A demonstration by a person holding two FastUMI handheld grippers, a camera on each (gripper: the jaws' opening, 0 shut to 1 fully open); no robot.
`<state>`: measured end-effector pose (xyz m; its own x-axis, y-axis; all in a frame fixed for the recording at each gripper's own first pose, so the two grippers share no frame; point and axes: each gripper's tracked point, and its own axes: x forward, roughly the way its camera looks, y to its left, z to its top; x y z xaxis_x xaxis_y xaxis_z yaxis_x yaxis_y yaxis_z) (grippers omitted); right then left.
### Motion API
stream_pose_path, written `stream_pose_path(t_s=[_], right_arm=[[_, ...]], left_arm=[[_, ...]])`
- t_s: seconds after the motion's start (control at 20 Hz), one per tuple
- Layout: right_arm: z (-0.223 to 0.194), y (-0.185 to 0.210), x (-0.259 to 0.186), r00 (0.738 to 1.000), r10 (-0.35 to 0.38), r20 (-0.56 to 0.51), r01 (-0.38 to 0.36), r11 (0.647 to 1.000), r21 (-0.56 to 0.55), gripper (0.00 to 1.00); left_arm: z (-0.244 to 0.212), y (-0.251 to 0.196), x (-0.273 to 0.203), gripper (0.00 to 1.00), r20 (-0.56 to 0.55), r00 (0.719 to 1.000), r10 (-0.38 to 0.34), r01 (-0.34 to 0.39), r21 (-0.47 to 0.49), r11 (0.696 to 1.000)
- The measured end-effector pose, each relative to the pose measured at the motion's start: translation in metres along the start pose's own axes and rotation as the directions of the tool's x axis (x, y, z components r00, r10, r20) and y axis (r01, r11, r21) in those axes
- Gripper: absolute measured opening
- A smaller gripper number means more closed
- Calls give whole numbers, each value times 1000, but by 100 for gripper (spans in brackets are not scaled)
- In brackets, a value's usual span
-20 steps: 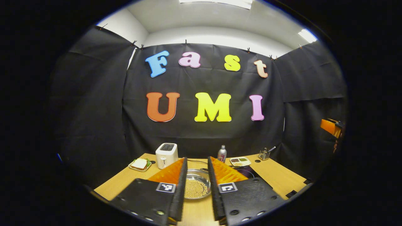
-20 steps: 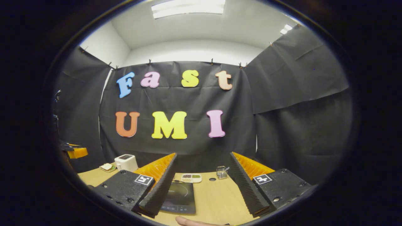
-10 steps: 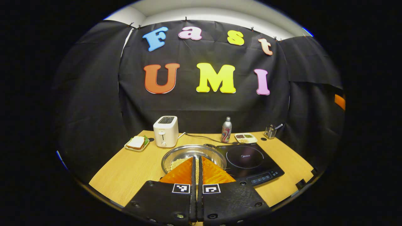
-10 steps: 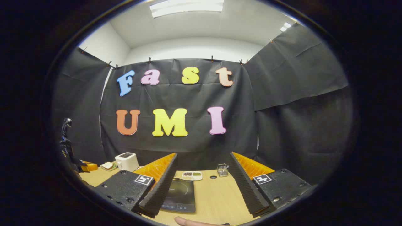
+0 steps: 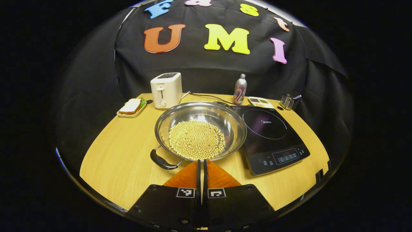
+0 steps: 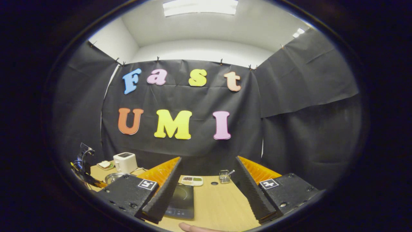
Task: First push the handle of the pot to place it horizontally, then grasp the pot with both hands and set it on the induction cooktop.
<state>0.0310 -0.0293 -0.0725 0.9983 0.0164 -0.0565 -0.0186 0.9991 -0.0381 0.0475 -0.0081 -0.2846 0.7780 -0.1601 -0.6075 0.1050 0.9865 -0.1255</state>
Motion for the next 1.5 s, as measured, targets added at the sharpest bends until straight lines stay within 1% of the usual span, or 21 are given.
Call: stream_pose_path(t_s=[0.15, 0.25, 0.3, 0.4, 0.45, 0.5, 0.6, 0.65, 0.7, 0.75, 0.8, 0.85, 1.0, 1.1, 1.15, 1.2, 1.25, 1.3, 1.5], right_arm=[[-9, -4, 5, 1000, 1, -11, -1, 1000, 17, 96], [-19, -6, 9, 999, -2, -34, 3, 1000, 27, 96], [-24, -6, 10, 999, 3, -49, -2, 999, 37, 96], [-33, -5, 12, 997, 18, -78, -13, 998, 58, 96], [-37, -4, 11, 996, 23, -91, -17, 998, 64, 100], [-39, -4, 12, 995, 32, -94, -27, 998, 61, 96], [-41, -5, 13, 995, 38, -90, -34, 999, 43, 96], [-41, -6, 13, 995, 42, -89, -39, 999, 36, 96], [-41, -5, 13, 995, 49, -86, -47, 998, 33, 100], [-41, -5, 14, 995, 56, -82, -54, 998, 31, 96], [-42, -6, 15, 995, 62, -78, -59, 998, 30, 100], [-43, -7, 16, 995, 67, -78, -64, 997, 31, 96], [-50, -8, 17, 992, 90, -88, -86, 995, 46, 96], [-52, -13, 19, 992, 90, -89, -85, 995, 55, 96], [-51, -15, 19, 992, 89, -86, -84, 995, 55, 96], [-51, -17, 19, 993, 85, -82, -81, 995, 50, 100], [-49, -20, 20, 994, 79, -77, -76, 996, 42, 100], [-48, -23, 21, 995, 69, -70, -67, 997, 36, 96], [-46, -23, 25, 997, 56, -62, -54, 998, 28, 96]], left_arm=[[-14, 4, 8, 0, -42, 999, -1, 0, -10, 1000], [-20, 4, 14, 0, -66, 998, -14, 12, -35, 999], [-20, 7, 17, 0, -75, 997, -12, 8, -48, 999], [-22, 12, 24, 0, -88, 996, 3, -7, -45, 999], [-21, 12, 27, 0, -90, 996, -4, -1, -56, 998], [-20, 13, 29, 0, -98, 995, -6, 0, -65, 998], [-20, 24, 36, 0, -113, 993, 22, -31, -71, 997], [-19, 25, 38, 0, -120, 992, 25, -35, -81, 996], [-19, 27, 39, 0, -129, 991, 28, -38, -82, 996], [-19, 30, 40, 0, -136, 990, 39, -50, -76, 996], [-20, 34, 42, 12, -147, 988, 54, -64, -66, 996], [-21, 35, 44, 0, -152, 987, 58, -69, -68, 995], [-20, 41, 44, 0, -165, 983, 80, -90, -56, 994], [-18, 46, 46, 0, -178, 980, 90, -100, -51, 994], [-17, 49, 46, 0, -180, 979, 98, -108, -45, 993], [-17, 51, 48, 0, -182, 978, 105, -113, -35, 993], [-16, 52, 48, 0, -185, 977, 103, -109, -22, 994], [-16, 53, 50, 0, -191, 976, 100, -106, -21, 994], [-14, 62, 54, 0, -205, 974, 96, -102, -17, 995]])
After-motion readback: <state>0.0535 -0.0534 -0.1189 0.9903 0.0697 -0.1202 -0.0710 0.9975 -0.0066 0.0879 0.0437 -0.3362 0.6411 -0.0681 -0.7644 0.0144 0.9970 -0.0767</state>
